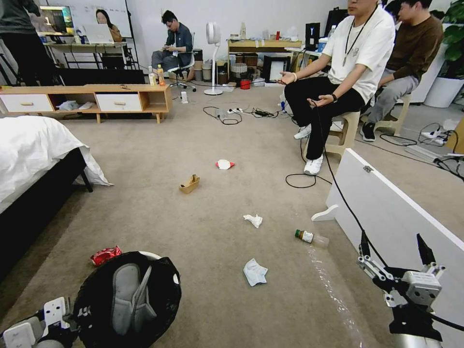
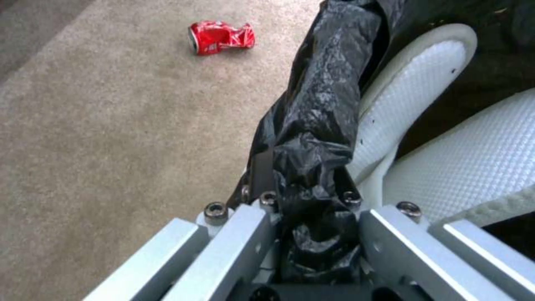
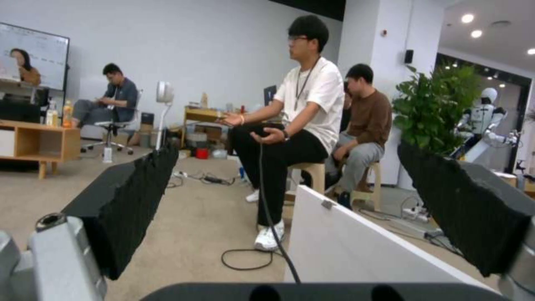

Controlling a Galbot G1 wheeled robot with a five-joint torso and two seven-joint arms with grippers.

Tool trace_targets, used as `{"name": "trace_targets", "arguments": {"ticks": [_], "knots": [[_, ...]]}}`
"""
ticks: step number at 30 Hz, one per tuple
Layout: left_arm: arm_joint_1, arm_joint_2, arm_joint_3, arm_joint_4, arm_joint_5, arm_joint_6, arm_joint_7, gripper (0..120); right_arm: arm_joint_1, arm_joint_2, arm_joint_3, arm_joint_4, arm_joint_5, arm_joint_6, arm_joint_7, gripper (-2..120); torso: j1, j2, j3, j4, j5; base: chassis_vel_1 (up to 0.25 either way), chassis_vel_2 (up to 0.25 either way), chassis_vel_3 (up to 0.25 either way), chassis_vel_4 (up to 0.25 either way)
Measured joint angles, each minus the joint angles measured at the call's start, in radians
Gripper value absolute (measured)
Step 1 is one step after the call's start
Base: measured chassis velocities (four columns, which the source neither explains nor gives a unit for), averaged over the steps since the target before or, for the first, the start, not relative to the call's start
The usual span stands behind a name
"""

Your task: Pick up the trash bin and place the garbage on the floor into it.

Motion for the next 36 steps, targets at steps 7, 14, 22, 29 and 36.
{"name": "trace_targets", "arguments": {"ticks": [7, 14, 22, 29, 36], "knots": [[0.002, -0.001, -0.001, -0.002, 0.001, 0.0, 0.008, 2, -0.003, 0.001, 0.0, 0.002, 0.0, 0.0, 0.0, 100, 0.0, 0.0, 0.0, 0.0, 0.0, 0.0, 0.0, 0.0, 0.0], [0.002, -0.001, -0.001, -0.002, 0.002, 0.0, 0.014, 2, -0.008, 0.003, 0.0, 0.003, -0.001, 0.003, 0.0, 100, 0.0, 0.0, 0.0, 0.0, 0.0, 0.0, 0.0, 0.0, 0.0], [0.002, -0.001, -0.003, 0.001, 0.006, 0.0, 0.024, 2, -0.007, 0.001, 0.002, 0.004, 0.0, 0.003, 0.0, 100, 0.0, 0.0, 0.0, -0.0001, 0.0, 0.0, 0.0, 0.0, 0.0], [0.0, 0.003, -0.008, 0.002, 0.006, 0.0, 0.026, 2, -0.005, -0.002, 0.003, 0.004, 0.0, 0.001, 0.0, 100, 0.0, 0.0, 0.0, -0.0001, 0.0, 0.0, 0.0, 0.0, 0.0], [-0.002, 0.003, -0.008, 0.003, 0.006, 0.0, 0.027, 2, -0.003, -0.004, 0.005, 0.004, 0.002, 0.0, 0.0, 100, 0.0, 0.0, 0.0, -0.0001, 0.0, 0.027, 0.026, 0.034, 0.043]]}}
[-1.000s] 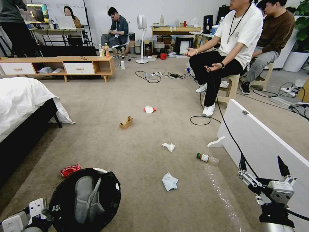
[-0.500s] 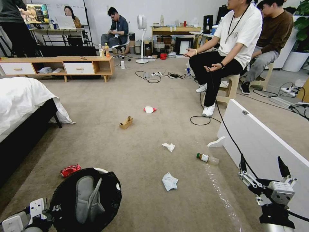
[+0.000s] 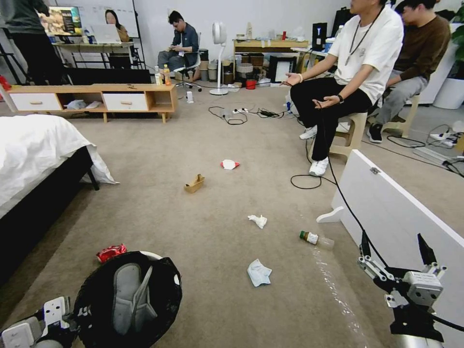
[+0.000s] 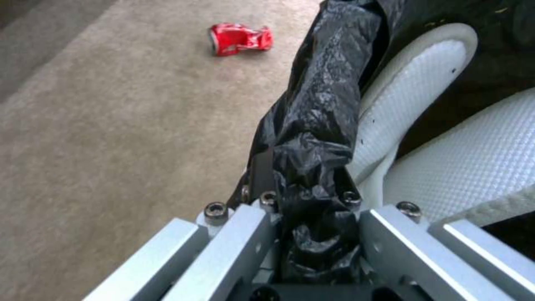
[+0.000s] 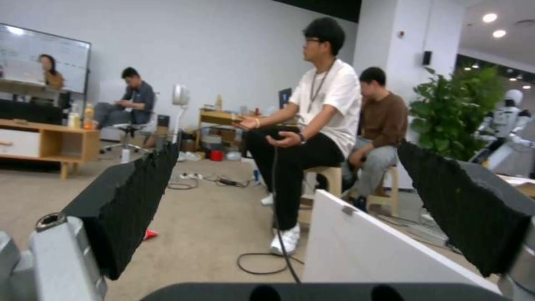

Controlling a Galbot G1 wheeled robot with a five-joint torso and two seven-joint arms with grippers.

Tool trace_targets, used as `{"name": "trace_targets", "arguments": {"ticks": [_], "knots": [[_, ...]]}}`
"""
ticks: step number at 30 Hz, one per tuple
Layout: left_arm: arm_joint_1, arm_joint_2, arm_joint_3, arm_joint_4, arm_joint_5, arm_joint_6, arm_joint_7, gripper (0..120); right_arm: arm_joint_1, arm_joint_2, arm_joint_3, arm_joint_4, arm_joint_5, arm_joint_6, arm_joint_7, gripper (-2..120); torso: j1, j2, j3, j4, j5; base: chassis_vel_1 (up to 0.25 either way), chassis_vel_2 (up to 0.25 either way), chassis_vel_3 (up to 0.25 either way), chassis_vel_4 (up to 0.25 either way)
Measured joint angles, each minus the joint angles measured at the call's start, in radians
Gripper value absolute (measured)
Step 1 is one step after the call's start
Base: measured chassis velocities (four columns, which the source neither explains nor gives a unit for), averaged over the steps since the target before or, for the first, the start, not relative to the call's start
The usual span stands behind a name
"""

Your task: Pick up the trash bin and place the garbage on the floor into it.

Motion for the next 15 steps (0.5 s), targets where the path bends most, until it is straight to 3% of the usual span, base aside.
{"name": "trace_targets", "arguments": {"ticks": [15], "knots": [[-0.005, -0.002, 0.0, 0.011, 0.001, 0.0, 0.006, 2, 0.004, -0.001, 0.0, -0.008, 0.001, -0.002, -0.002, 100, 0.0, 0.0, 0.0, 0.0, 0.0, 0.083, 0.081, 0.081, 0.082]]}}
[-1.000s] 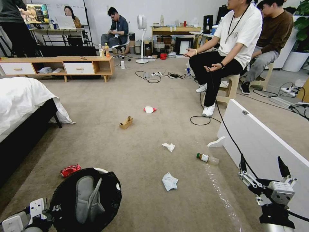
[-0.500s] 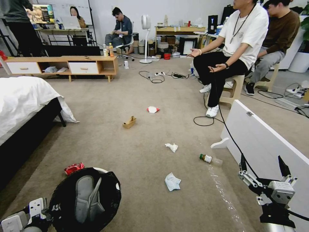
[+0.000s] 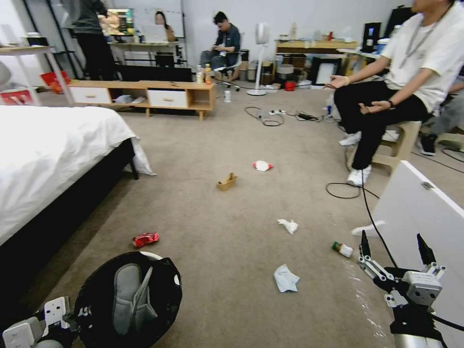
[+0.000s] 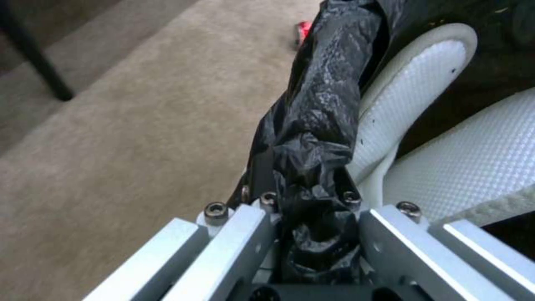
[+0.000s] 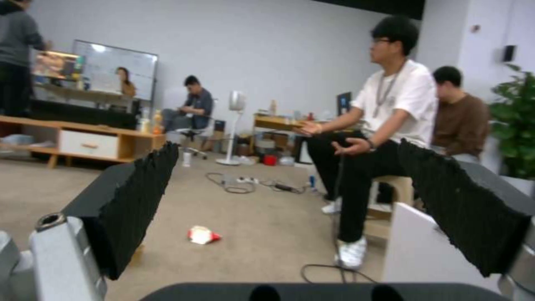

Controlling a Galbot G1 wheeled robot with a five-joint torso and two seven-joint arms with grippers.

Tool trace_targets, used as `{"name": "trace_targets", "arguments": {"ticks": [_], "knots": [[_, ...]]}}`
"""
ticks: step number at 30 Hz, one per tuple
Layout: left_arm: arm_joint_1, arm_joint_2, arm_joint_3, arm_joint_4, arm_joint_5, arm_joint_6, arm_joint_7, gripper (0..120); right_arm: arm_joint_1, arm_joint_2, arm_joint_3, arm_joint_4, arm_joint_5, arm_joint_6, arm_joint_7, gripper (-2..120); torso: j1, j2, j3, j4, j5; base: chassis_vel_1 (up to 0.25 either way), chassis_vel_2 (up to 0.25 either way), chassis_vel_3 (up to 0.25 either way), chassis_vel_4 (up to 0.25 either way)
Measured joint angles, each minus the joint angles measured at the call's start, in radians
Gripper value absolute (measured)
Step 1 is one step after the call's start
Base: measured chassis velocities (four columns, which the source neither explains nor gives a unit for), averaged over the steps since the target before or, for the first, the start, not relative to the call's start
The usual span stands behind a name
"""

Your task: Pick up the trash bin and place the garbage on the floor into it.

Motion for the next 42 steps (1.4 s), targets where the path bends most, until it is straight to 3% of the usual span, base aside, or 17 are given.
{"name": "trace_targets", "arguments": {"ticks": [16, 20, 42], "knots": [[-0.009, -0.005, 0.001, 0.012, 0.007, 0.0, 0.001, 2, 0.012, 0.0, 0.002, -0.01, 0.005, -0.001, 0.0, 100, 0.0, 0.0, 0.0, 0.0005, 0.0, 0.084, 0.072, 0.076, 0.084], [-0.014, -0.005, 0.002, 0.017, 0.014, 0.0, 0.001, 2, 0.015, -0.001, 0.007, -0.012, 0.008, -0.002, 0.0, 100, 0.0, 0.0, 0.0, -0.0005, 0.0, 0.0, 0.0, 0.0, 0.0], [-0.025, -0.006, -0.005, 0.038, 0.026, 0.0, 0.01, 2, 0.019, -0.002, 0.031, -0.019, 0.02, -0.01, -0.025, 100, 0.0, 0.0, 0.0, 0.0001, 0.0001, -0.004, 0.004, 0.005, -0.004]]}}
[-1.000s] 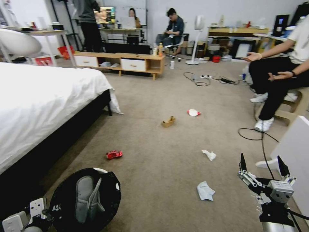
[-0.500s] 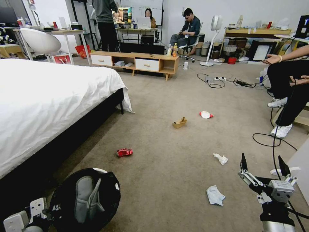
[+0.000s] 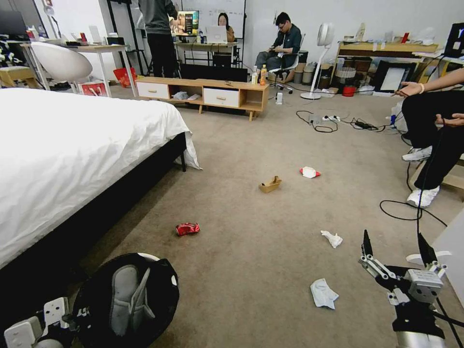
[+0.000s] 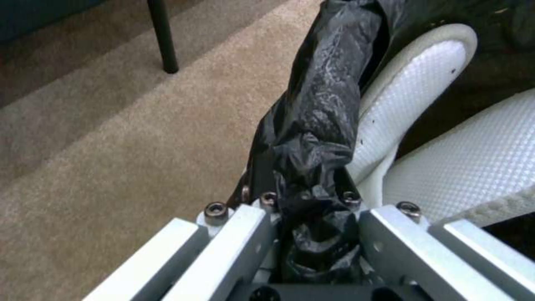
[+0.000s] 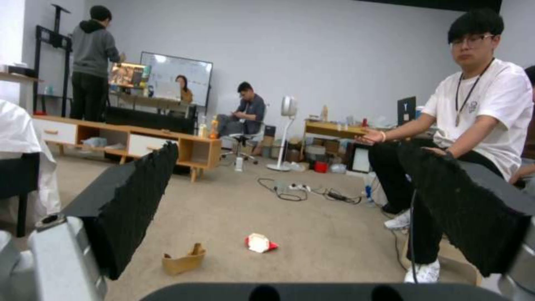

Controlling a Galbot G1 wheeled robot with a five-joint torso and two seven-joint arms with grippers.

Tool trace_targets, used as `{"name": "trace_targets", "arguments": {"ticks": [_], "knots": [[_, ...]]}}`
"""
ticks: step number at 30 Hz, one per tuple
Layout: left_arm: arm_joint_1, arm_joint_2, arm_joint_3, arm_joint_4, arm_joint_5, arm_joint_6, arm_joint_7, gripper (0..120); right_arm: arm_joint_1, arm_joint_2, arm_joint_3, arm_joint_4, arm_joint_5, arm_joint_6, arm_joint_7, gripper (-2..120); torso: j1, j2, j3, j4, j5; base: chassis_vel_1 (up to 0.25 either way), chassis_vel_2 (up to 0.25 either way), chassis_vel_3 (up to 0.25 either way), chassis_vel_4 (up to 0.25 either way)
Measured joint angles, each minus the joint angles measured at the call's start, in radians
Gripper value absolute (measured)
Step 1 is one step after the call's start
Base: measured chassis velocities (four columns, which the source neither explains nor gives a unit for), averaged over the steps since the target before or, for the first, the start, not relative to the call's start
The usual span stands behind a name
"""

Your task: Pick up the trash bin and place the garbage on the floor into it.

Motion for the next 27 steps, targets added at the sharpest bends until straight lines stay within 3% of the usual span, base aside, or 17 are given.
{"name": "trace_targets", "arguments": {"ticks": [17, 27], "knots": [[-0.004, -0.003, 0.0, 0.004, 0.002, 0.0, 0.002, 2, 0.002, -0.005, 0.001, -0.006, 0.003, 0.007, 0.001, 100, 0.0, 0.0, 0.0, 0.0, 0.0, -0.138, 0.13, 0.128, -0.131], [-0.002, -0.004, -0.001, 0.005, 0.005, 0.0, 0.003, 2, 0.003, -0.01, 0.004, -0.012, 0.002, 0.027, 0.002, 100, 0.0, 0.0, 0.0, 0.0, 0.0, -0.013, 0.024, 0.026, -0.016]]}}
